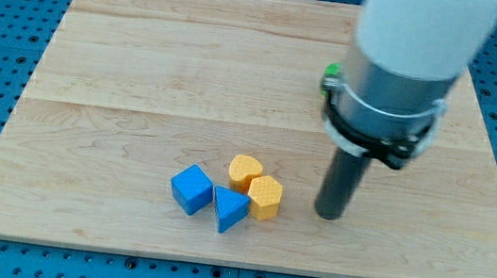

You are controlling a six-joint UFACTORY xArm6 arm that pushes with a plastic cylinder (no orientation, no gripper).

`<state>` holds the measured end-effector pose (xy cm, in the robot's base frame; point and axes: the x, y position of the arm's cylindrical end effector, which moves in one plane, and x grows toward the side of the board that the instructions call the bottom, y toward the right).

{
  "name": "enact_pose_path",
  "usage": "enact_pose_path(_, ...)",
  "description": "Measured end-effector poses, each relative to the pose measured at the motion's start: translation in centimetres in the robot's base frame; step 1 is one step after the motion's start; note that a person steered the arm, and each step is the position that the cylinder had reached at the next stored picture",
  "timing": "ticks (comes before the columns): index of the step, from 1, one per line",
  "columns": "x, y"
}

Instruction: Move yellow blocks parallel to group of blocks

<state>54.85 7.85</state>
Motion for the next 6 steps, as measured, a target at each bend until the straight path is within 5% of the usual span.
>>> enact_pose_path(4, 2.9, -2.8)
enact_pose_path(6, -4.5, -14.9)
